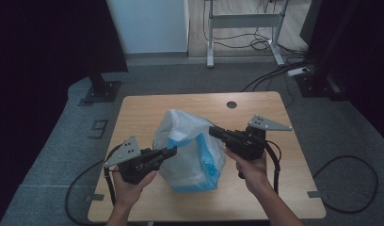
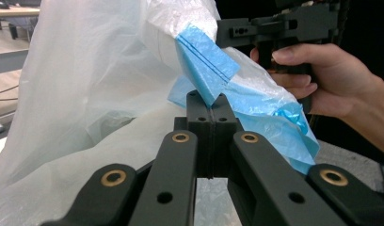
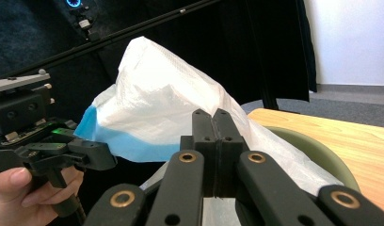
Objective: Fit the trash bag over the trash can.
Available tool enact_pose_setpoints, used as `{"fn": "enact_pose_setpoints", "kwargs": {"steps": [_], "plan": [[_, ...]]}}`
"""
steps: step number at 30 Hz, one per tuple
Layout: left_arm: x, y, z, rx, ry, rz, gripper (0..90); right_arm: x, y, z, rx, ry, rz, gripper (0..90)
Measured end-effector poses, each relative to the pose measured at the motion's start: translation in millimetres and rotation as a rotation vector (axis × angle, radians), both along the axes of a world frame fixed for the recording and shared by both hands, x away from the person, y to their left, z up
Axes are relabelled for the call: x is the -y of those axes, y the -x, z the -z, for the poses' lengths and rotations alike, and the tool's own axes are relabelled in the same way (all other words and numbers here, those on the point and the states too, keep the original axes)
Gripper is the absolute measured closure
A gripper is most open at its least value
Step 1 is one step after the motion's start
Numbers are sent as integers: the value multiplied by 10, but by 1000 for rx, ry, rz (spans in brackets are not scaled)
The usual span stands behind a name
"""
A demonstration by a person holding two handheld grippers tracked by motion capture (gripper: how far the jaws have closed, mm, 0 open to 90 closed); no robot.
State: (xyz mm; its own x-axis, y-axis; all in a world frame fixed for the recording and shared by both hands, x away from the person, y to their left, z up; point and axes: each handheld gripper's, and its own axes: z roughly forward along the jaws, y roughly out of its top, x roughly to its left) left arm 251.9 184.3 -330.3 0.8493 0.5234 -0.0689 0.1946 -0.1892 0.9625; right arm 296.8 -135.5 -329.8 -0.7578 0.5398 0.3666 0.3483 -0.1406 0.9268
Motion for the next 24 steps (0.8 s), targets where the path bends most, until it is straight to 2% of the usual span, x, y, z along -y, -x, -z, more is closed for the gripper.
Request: {"fn": "enact_pose_setpoints", "kwargs": {"steps": [5, 10, 17, 21, 23, 24], "plan": [[28, 34, -29, 31, -54, -11, 900, 8, -11, 6, -12, 4, 3, 890], [56, 61, -39, 49, -100, 9, 898, 25, -18, -1, -20, -8, 3, 890], [65, 57, -55, 64, -109, 22, 900, 78, -27, -19, -31, -31, 2, 891], [72, 54, -91, 71, -98, 28, 900, 90, -24, -10, -29, -23, -4, 887], [77, 39, -122, 64, -98, 31, 900, 102, -18, -6, -21, -11, -3, 823], [81, 33, -132, 59, -97, 29, 900, 104, -8, -11, -4, 8, 2, 739]]}}
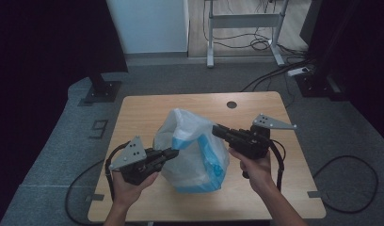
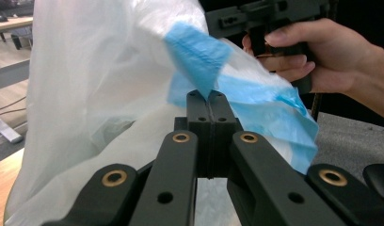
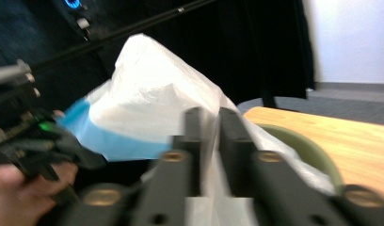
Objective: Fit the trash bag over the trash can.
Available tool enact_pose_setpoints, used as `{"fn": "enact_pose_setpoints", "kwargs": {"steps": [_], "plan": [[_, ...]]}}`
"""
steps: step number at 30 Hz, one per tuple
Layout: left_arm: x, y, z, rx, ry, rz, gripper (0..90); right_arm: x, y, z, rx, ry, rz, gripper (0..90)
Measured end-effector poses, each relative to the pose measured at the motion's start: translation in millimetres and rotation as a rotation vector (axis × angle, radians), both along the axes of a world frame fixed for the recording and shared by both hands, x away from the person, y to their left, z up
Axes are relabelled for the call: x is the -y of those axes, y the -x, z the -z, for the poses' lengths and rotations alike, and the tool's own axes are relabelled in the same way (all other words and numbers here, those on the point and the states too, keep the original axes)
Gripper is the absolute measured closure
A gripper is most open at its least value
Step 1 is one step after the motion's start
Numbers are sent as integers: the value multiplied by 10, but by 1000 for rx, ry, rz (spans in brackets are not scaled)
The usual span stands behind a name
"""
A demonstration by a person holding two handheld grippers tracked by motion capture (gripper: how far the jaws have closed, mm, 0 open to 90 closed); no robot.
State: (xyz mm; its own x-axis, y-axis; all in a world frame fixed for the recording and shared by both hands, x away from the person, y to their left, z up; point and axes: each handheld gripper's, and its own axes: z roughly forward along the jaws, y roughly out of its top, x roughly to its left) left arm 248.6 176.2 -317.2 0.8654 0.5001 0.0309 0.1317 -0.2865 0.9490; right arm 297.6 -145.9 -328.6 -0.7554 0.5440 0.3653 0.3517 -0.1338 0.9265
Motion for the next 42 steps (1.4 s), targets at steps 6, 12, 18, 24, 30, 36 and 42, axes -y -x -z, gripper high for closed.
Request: {"fn": "enact_pose_setpoints", "kwargs": {"steps": [6, 12, 18, 24, 30, 36, 42], "plan": [[100, -76, -61, -24, -10, -9, 900, -63, 218, -94, 131, 186, 73, 446], [206, -104, -106, -35, -13, -9, 900, -52, 449, -186, 242, 284, 111, 403], [226, -123, -150, -40, -9, -21, 900, -63, 519, -103, 224, 332, 56, 398], [229, -150, -180, -49, -9, -37, 900, -167, 597, 55, 166, 383, 48, 281], [243, -155, -180, -53, -10, -41, 900, -203, 700, 201, 139, 416, 72, 214], [260, -165, -178, -54, -9, -41, 900, -212, 724, 308, 131, 448, 79, 181], [265, -167, -175, -53, -12, -39, 900, -212, 705, 350, 146, 466, 114, 534]]}}
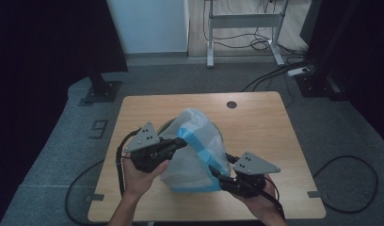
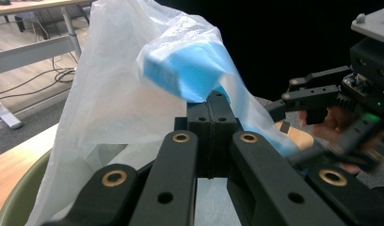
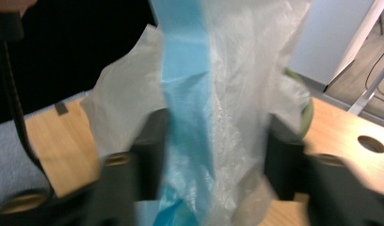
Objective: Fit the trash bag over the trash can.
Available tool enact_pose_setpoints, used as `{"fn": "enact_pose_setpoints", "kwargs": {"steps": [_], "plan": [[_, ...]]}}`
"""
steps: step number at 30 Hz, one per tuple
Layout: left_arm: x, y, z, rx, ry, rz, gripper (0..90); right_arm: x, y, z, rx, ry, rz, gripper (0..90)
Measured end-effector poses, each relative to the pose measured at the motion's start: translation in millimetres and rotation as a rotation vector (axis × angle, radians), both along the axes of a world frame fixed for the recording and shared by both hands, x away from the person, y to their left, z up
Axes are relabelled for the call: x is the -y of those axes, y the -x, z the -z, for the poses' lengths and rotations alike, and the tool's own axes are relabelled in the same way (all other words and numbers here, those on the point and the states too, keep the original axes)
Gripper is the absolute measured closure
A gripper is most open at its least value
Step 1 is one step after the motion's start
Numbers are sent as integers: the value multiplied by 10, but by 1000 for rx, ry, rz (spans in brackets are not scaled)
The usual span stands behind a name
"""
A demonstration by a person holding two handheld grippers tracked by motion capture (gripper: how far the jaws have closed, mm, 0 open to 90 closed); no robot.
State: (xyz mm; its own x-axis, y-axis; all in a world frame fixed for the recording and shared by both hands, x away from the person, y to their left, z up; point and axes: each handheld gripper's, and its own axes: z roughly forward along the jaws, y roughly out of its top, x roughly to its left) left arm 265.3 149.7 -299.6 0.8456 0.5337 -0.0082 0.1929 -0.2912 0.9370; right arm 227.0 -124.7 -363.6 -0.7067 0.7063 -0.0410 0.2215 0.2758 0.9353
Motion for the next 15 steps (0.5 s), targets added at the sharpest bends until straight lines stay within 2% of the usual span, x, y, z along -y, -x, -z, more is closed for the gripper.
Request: {"fn": "enact_pose_setpoints", "kwargs": {"steps": [2, 7, 11, 12, 15], "plan": [[-9, 2, 8, -2, 1, -3, 900, 42, -8, -25, 7, -39, 4, 669], [-33, -6, 60, -8, 8, -5, 900, 149, -14, -108, 14, -138, -22, 845], [-30, -5, 90, -13, 7, -3, 900, 167, -64, -151, -16, -177, -61, 886], [-29, -3, 97, -11, 5, -4, 900, 176, -82, -158, -27, -202, -68, 886], [-36, -5, 130, -27, 11, -14, 805, 222, -150, -180, -65, -296, -86, 888]]}}
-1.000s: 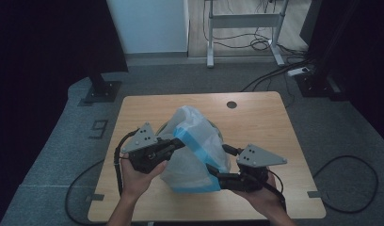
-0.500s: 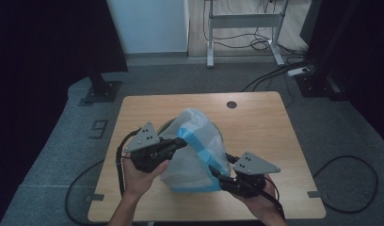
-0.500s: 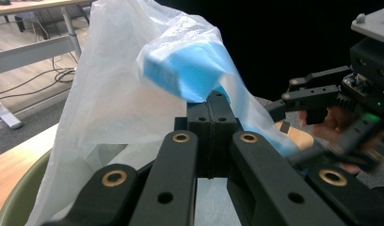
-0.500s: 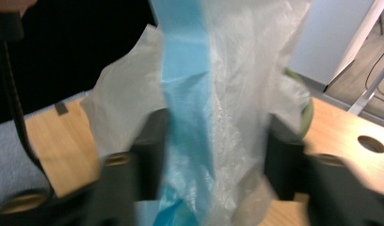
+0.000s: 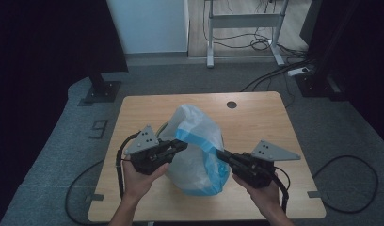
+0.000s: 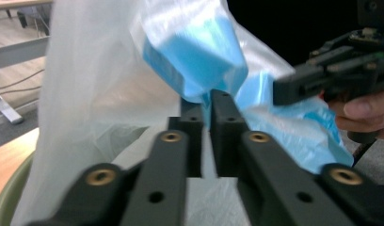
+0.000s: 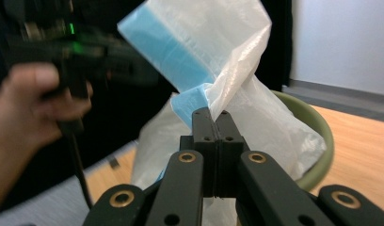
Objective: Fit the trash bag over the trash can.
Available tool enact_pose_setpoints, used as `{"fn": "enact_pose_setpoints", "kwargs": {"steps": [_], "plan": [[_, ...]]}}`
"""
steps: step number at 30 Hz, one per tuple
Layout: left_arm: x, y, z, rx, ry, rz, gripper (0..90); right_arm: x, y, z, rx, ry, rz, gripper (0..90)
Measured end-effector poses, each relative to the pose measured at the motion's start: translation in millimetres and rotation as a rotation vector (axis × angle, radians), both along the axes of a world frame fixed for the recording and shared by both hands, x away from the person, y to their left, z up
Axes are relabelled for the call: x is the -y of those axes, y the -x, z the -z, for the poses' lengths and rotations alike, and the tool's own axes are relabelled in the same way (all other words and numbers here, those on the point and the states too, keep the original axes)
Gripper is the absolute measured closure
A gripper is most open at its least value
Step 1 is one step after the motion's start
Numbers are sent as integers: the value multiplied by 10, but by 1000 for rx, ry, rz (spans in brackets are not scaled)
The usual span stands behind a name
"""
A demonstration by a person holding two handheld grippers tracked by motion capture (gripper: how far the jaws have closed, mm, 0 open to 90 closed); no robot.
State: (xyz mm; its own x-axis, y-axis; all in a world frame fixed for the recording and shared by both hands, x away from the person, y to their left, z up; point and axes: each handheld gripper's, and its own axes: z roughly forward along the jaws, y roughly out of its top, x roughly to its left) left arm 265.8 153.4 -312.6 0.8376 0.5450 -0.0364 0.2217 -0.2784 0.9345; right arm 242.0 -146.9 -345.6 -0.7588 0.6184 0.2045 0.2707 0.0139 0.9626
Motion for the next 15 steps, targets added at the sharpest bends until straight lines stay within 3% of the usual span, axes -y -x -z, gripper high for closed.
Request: {"fn": "enact_pose_setpoints", "kwargs": {"steps": [3, 7, 10, 15], "plan": [[1, 16, 62, -39, -6, 6, 694, 33, -74, -28, -37, -76, -5, 888], [-1, 53, 163, -86, 16, 30, 633, 36, -135, -55, -62, -134, -10, 888], [24, 45, 217, -125, 24, 55, 599, 10, -149, -64, -61, -148, -15, 888], [98, 25, 232, -154, 32, 93, 532, -62, -134, -52, -45, -135, -27, 888]]}}
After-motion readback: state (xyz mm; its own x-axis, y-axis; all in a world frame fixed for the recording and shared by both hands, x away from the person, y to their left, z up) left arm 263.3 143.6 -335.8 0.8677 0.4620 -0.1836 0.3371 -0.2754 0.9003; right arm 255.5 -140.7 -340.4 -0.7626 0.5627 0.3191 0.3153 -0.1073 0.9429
